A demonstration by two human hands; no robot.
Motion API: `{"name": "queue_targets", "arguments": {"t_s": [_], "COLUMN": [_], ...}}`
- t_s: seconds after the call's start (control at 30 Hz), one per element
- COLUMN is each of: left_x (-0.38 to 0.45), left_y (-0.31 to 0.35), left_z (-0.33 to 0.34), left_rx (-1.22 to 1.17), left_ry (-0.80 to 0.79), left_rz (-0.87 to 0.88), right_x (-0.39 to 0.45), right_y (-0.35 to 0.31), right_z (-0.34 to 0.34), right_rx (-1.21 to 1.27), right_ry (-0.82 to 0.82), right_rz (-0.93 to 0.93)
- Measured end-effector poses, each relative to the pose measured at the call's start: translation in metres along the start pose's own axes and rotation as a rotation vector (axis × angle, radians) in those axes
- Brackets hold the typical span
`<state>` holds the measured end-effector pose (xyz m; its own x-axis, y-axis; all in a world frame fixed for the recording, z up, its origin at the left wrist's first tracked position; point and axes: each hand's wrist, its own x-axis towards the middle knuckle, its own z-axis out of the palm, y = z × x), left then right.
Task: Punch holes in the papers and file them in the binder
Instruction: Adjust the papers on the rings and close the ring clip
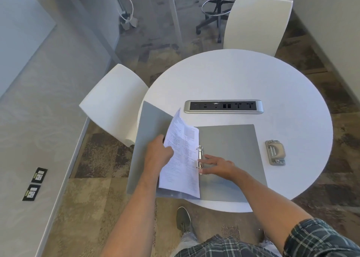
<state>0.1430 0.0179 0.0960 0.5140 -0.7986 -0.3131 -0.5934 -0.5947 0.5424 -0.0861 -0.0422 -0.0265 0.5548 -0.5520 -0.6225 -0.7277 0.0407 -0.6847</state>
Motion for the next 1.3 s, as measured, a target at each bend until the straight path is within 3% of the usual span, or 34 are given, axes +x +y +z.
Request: {"name": "queue_targets", "arguments": {"t_s": [0.17, 0.33, 0.5, 0.67, 0.77, 0.83, 0.97, 1.1, 1.3], "left_x": [-0.003, -0.015, -0.024, -0.026, -0.027, -0.026, -0.021, -0.014, -0.010], "left_y": [0.029, 0.060, 0.076, 0.070, 0.055, 0.040, 0.004, -0.027, -0.036], "left_z": [0.001, 0.042, 0.084, 0.108, 0.114, 0.118, 0.122, 0.125, 0.130], "left_rx": [-0.117, -0.398, -0.383, -0.450, -0.321, -0.138, 0.022, 0.165, 0.262], "left_ry": [-0.139, -0.340, -0.429, -0.567, -0.551, -0.417, -0.182, -0.207, -0.272], "left_rz": [0.015, 0.021, 0.083, 0.067, 0.184, 0.270, 0.217, 0.195, 0.255], "right_x": [-0.007, -0.028, -0.035, -0.045, -0.043, -0.045, -0.046, -0.042, -0.037], "right_y": [-0.006, -0.022, -0.016, -0.002, 0.013, 0.021, 0.039, 0.044, 0.038], "right_z": [-0.008, -0.027, -0.037, -0.048, -0.054, -0.057, -0.063, -0.061, -0.044], "right_rx": [0.564, 0.725, 0.898, 0.955, 0.898, 0.812, 0.655, 0.502, 0.356], "right_ry": [0.046, 0.044, 0.104, 0.224, 0.473, 0.594, 0.680, 0.800, 0.887], "right_rz": [-0.130, -0.230, -0.344, -0.316, -0.178, -0.045, 0.162, 0.336, 0.416]}}
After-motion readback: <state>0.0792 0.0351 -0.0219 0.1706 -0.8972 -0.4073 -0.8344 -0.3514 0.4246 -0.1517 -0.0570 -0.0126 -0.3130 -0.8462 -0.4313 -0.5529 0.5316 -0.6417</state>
